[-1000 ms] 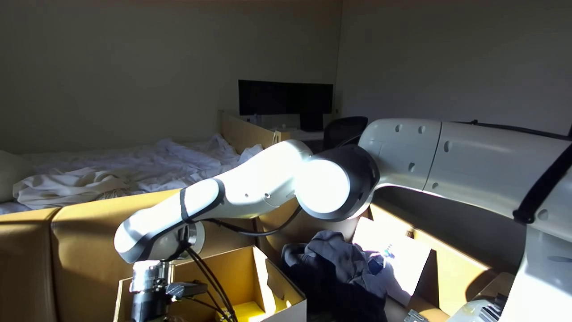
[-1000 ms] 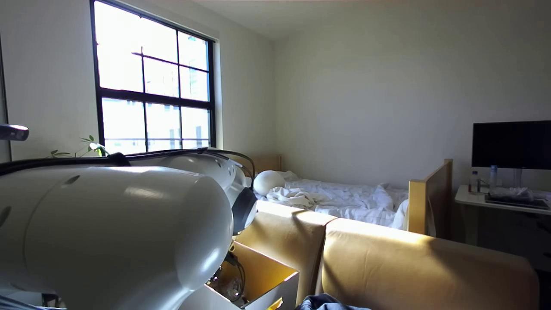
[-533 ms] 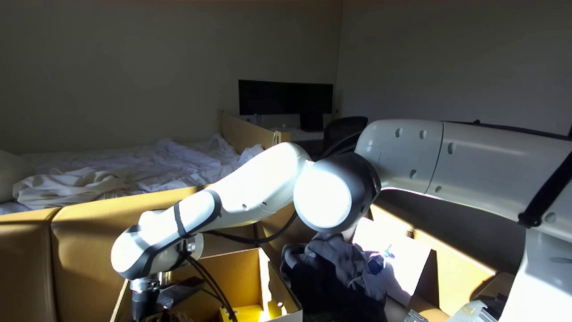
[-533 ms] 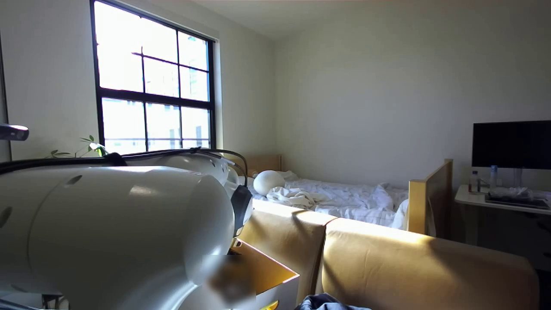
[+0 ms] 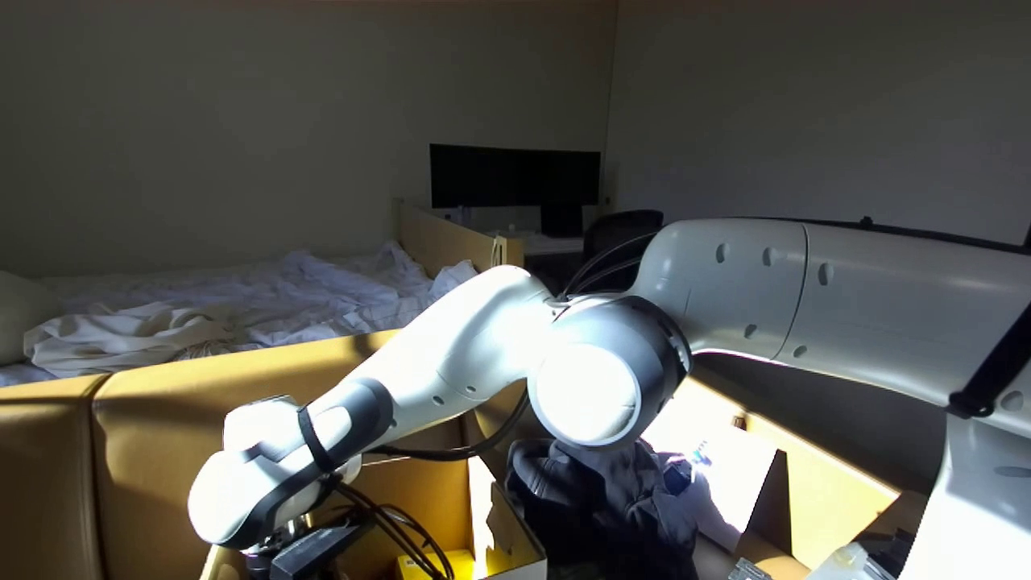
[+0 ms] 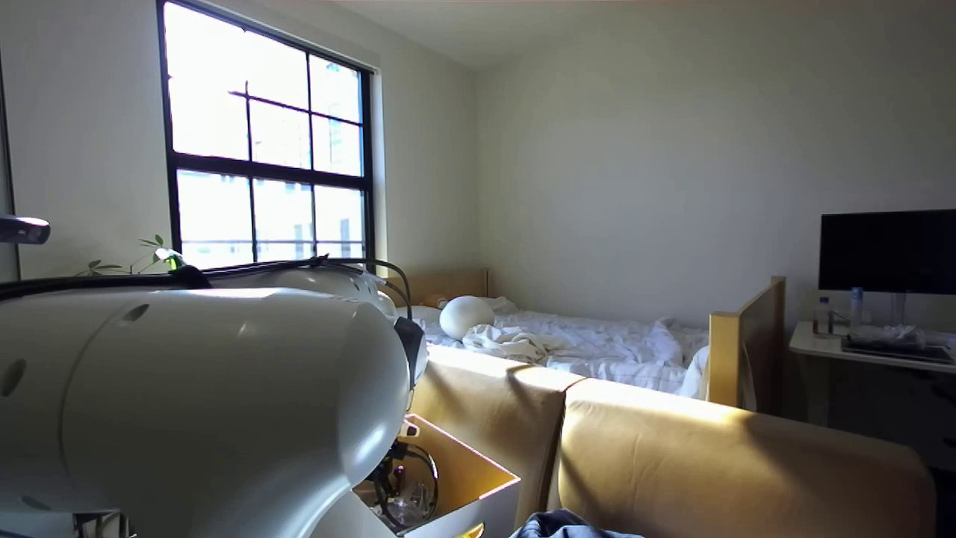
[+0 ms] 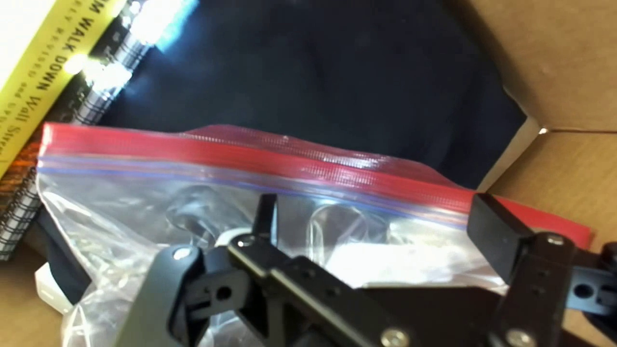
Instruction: Remove the black hood and the plastic bag, and put them on the couch
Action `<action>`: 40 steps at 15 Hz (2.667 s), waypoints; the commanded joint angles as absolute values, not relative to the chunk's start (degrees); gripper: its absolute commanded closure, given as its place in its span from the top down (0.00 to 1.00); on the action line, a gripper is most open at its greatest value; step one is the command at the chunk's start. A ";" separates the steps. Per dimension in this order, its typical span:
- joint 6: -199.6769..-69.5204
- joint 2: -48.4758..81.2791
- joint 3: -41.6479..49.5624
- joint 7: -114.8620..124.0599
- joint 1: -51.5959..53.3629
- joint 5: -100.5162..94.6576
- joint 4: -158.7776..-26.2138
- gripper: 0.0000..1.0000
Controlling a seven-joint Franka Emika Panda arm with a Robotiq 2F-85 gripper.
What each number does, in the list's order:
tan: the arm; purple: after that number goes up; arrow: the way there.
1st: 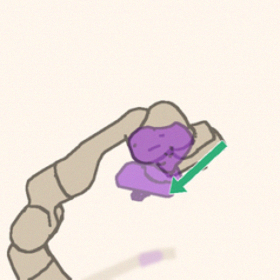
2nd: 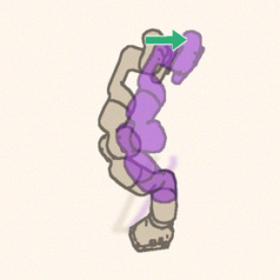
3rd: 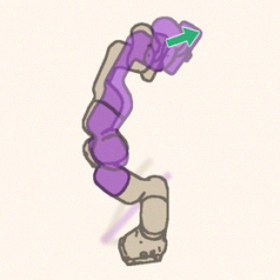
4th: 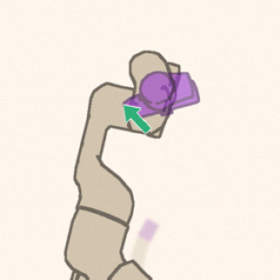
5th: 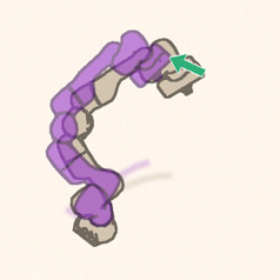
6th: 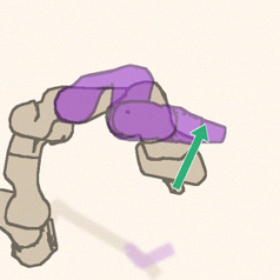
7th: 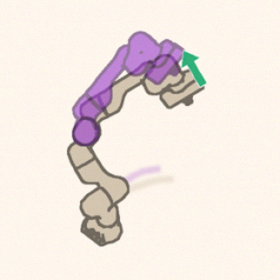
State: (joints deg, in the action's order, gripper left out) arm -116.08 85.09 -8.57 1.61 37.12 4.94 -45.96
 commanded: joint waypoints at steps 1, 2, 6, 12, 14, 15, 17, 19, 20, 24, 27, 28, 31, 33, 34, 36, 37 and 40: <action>-114.15 85.09 -7.62 6.67 37.96 3.36 -45.75 1.00; -113.88 85.09 -7.49 7.24 38.05 3.34 -45.75 1.00; -108.37 85.09 -8.78 8.19 37.42 4.43 -45.49 1.00; -99.02 85.07 -9.87 9.21 37.08 5.32 -45.04 1.00; -98.58 85.07 -9.76 8.91 37.19 5.13 -45.00 1.00; -99.92 85.07 -9.30 9.03 37.46 4.76 -45.01 1.00; -101.94 85.07 -9.03 9.27 37.57 4.71 -44.99 1.00; -104.14 85.06 -8.27 10.44 37.90 4.40 -44.85 1.00; -106.44 85.05 -7.27 11.45 38.39 3.70 -44.84 1.00; -112.80 85.01 -1.71 16.25 40.91 -1.87 -44.56 1.00; -117.27 84.99 -2.33 15.95 40.61 -2.21 -45.34 1.00; -118.58 85.01 -2.67 15.67 40.52 -1.90 -45.44 1.00; -127.28 85.06 1.05 20.74 42.27 -4.03 -45.72 1.00; -132.61 85.09 3.45 24.56 43.35 -5.84 -46.41 1.00; -135.09 85.13 4.76 27.44 43.95 -6.46 -46.87 1.00; -135.68 85.26 6.72 32.33 44.90 -7.10 -47.11 1.00; -135.43 85.28 7.51 34.46 45.31 -7.27 -47.21 1.00; -134.50 85.34 8.24 39.12 45.85 -7.12 -47.30 1.00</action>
State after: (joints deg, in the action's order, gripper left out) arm -133.62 85.34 7.01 33.32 44.89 -5.55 -46.14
